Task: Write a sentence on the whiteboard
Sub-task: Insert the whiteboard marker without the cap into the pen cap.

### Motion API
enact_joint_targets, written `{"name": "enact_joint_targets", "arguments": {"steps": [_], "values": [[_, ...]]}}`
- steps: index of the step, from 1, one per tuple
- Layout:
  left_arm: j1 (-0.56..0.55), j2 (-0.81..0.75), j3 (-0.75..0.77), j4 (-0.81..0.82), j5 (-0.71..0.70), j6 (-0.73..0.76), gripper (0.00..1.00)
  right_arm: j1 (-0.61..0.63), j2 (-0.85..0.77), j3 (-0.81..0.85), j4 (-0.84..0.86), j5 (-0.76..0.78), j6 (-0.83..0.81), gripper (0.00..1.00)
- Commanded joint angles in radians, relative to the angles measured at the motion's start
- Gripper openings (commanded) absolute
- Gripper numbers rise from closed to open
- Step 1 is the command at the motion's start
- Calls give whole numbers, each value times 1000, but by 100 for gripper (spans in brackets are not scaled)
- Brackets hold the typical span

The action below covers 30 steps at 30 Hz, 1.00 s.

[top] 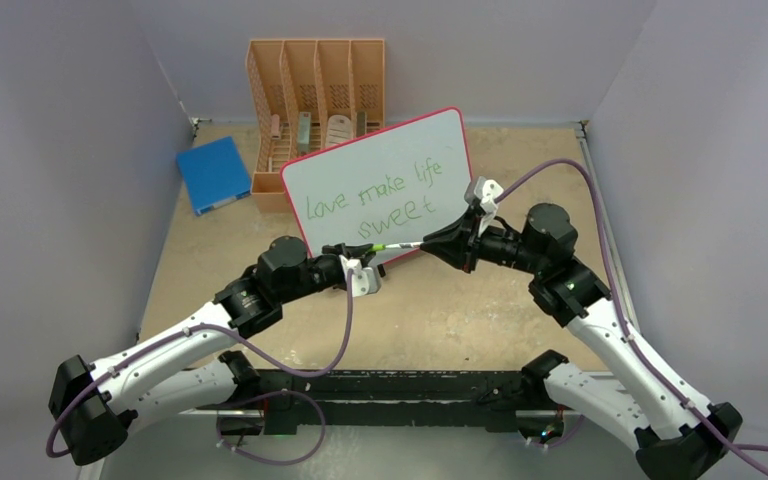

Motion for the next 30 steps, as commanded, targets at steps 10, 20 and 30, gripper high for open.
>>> {"name": "enact_joint_targets", "arguments": {"steps": [10,20,30], "values": [[-2,-5,58,47,56,-20,0,-3,9,-12,50,-14,-2,0],[-2,27,110,12,97,-25,0,13,37,-13,38,-3,-10,0],[-5,65,190,-87,134,-54,0,52,83,2,11,38,-27,0]]}}
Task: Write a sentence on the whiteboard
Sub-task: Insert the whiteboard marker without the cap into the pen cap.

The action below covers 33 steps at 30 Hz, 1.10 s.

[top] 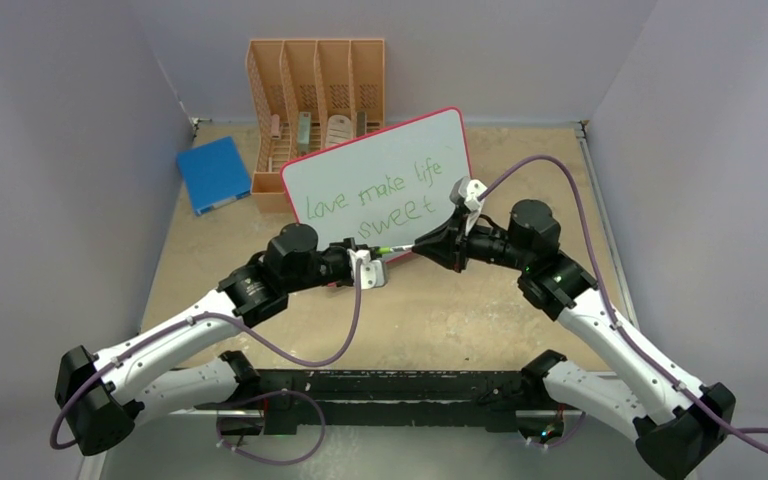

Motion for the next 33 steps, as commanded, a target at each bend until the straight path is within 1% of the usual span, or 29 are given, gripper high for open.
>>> {"name": "enact_joint_targets", "arguments": {"steps": [1,5,10,14,18,21,25,28,29,31,33], "values": [[-6,-7,83,33,62,-32,0,16,18,9,-5,18,-17,0],[-16,-13,86,60,70,-51,0,25,33,11,0,12,-11,0],[-64,-24,63,184,36,-84,0,37,44,-1,41,12,30,0],[-140,-27,32,275,-66,-43,0,47,72,0,41,31,58,0],[-225,-11,19,341,-192,28,0,55,114,15,-1,71,67,0],[-266,2,17,366,-266,79,0,60,135,18,-20,102,72,0],[-269,7,8,335,-281,70,0,60,139,7,-10,118,96,0],[-269,7,-5,255,-286,28,0,60,128,-5,10,107,111,0],[-269,8,-13,230,-286,12,0,60,117,-12,20,105,116,1],[-269,11,-26,179,-285,-29,0,60,87,-24,30,109,129,8],[-269,10,-39,135,-286,-73,0,60,49,-31,35,147,146,13]]}}
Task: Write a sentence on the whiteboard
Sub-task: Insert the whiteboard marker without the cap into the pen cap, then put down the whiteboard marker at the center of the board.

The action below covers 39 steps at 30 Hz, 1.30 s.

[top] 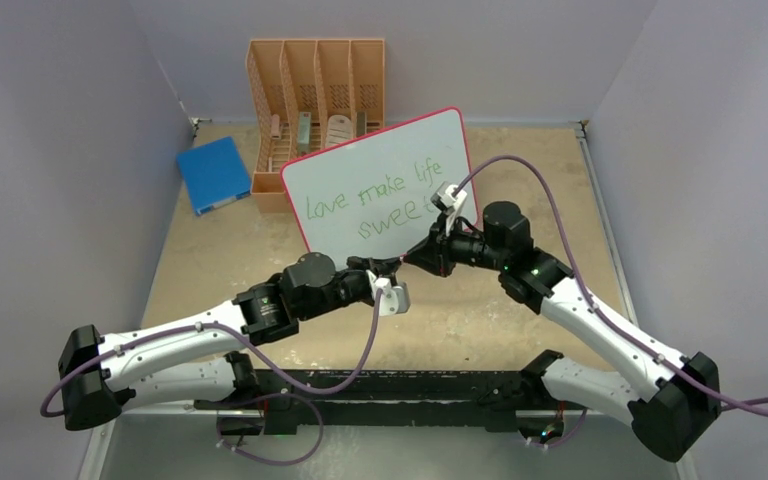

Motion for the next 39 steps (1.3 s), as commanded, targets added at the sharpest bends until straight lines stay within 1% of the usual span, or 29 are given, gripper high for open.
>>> {"name": "enact_joint_targets", "arguments": {"steps": [1,2,4,6,8,9,12,13,15,19,23,30,33,39], "values": [[1,-10,-19,-47,8,-100,0,5,-103,-6,50,82,50,14],[1,-13,-25,-60,-1,-115,0,5,-122,-11,60,108,59,14],[1,-22,-35,-83,-8,-139,0,6,-162,-24,78,148,73,10],[1,-36,-39,-119,-15,-156,0,5,-180,-32,85,162,80,7],[1,-55,-44,-127,-33,-165,0,5,-174,-36,72,158,75,6],[1,-63,-43,-131,-42,-165,7,5,-168,-41,66,156,72,6],[2,-80,-37,-137,-65,-164,33,5,-148,-60,57,145,72,5],[2,-81,-31,-143,-68,-166,39,5,-144,-67,58,148,82,5],[2,-81,-21,-151,-76,-172,47,5,-132,-86,60,149,102,5],[2,-71,-25,-141,-58,-176,55,5,-101,-119,72,113,137,5],[3,-39,-22,-145,-45,-203,59,5,-67,-179,150,87,203,5],[8,-36,-30,-115,-150,-228,66,5,47,-320,343,7,349,7],[22,-44,-35,-87,-188,-243,69,5,86,-365,407,6,384,8],[91,-49,-36,-41,-198,-282,70,0,161,-408,461,43,407,15]]}}
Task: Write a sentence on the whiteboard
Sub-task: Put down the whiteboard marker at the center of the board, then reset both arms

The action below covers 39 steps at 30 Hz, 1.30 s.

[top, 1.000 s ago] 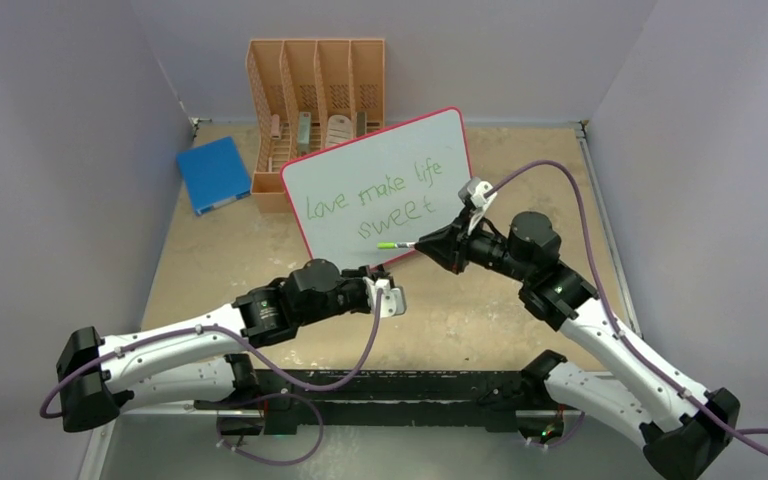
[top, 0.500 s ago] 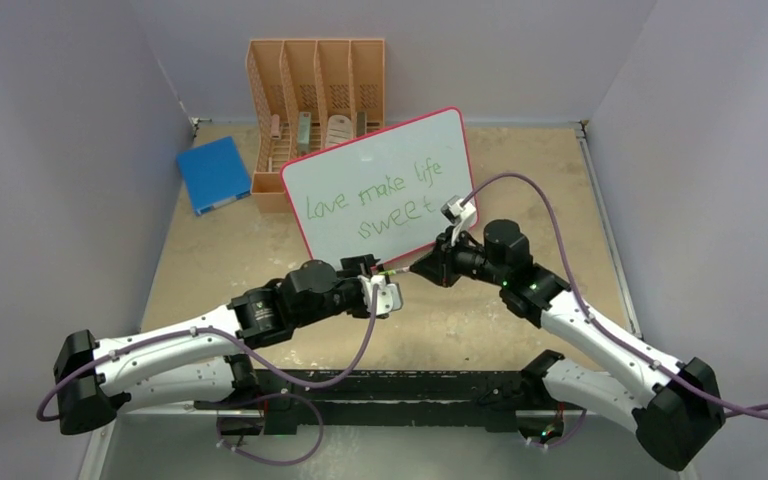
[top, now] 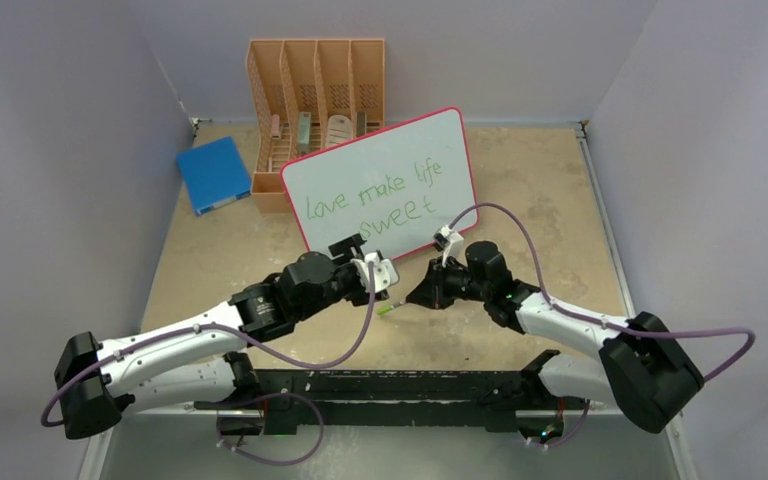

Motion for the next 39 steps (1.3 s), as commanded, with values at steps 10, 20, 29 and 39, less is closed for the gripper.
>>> {"name": "enact_joint_targets", "arguments": {"steps": [10,20,29,39], "values": [[147,-53,26,118,-54,-122,71,-24,107,-46,139,106,45,31],[166,-125,33,130,-148,-177,74,-32,29,-47,67,267,36,56],[309,-185,105,39,-305,-400,91,-32,-259,40,-147,563,49,68],[358,-525,126,-211,-426,-533,100,-31,-604,291,-375,1067,-161,99]]}}
